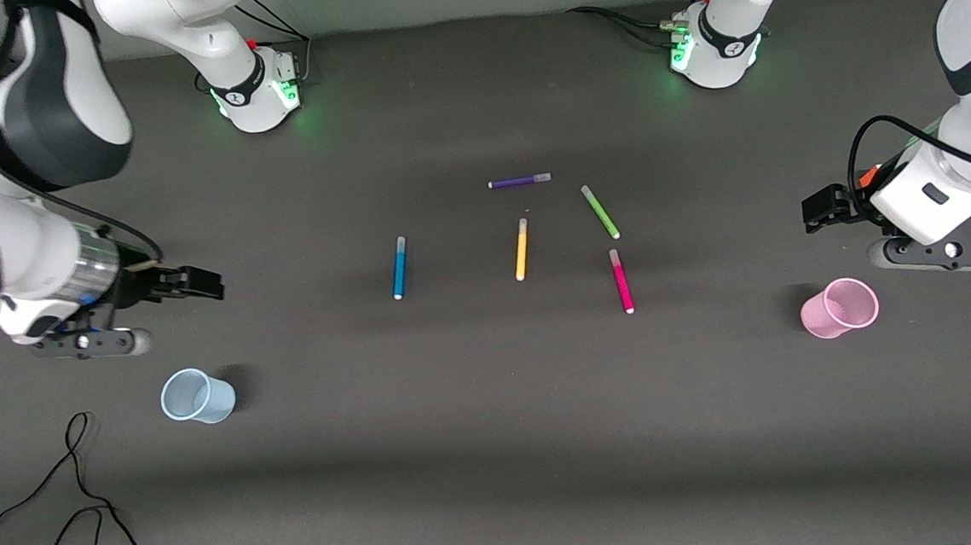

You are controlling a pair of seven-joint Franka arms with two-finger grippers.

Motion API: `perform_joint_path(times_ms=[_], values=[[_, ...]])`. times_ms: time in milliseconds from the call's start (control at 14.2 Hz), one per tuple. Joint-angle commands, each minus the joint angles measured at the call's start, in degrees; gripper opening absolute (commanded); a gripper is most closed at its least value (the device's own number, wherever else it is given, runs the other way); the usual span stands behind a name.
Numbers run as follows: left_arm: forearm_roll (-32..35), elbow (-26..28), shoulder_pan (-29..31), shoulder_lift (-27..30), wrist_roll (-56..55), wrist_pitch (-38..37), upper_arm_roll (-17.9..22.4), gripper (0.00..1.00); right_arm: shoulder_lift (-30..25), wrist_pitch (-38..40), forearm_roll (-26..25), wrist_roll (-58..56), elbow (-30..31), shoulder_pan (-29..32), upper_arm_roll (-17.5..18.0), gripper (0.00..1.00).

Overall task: Place pink and blue markers in matching cups
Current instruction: 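Lower the right gripper onto blue marker while the left gripper reaches pink marker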

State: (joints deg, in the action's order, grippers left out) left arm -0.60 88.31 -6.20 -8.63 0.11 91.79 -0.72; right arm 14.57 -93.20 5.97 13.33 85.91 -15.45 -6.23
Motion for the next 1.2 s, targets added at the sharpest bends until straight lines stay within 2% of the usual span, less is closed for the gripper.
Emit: perform_joint_path(times_ms=[0, 212, 353, 636, 848, 1130], values=[[-1.9, 2.1, -1.0, 0.2, -0.7, 1.5, 0.0, 0.99, 5.5, 1.7, 1.4, 2.0, -5.1, -1.8, -0.1, 1.0], [-3.8, 6.4, -1.9, 0.1, -0.9, 5.8, -0.3, 0.99, 11.0, 1.7, 8.1, 3.4, -10.5, -2.2, -0.1, 1.0], [-4.2, 9.6, -2.5, 0.0, -0.9, 10.0, -0.3, 0.99, 13.8, 1.8, 8.6, 4.3, -11.4, -2.4, 0.0, 1.0], [-4.7, 16.6, -5.7, -1.7, -2.7, 19.9, -0.3, 0.99, 21.8, 1.7, 10.5, 4.6, -11.3, -3.1, 3.2, 1.0], [-5.3, 16.6, -9.6, -6.6, -10.6, 23.8, -0.3, 0.99, 28.7, 1.7, 10.6, 8.0, -11.1, -6.9, 3.8, 0.99], [-5.5, 16.5, -12.4, -13.1, -11.3, 28.2, -0.3, 0.99, 34.2, 0.1, 12.5, 8.0, -10.5, -10.5, 3.8, 0.99]])
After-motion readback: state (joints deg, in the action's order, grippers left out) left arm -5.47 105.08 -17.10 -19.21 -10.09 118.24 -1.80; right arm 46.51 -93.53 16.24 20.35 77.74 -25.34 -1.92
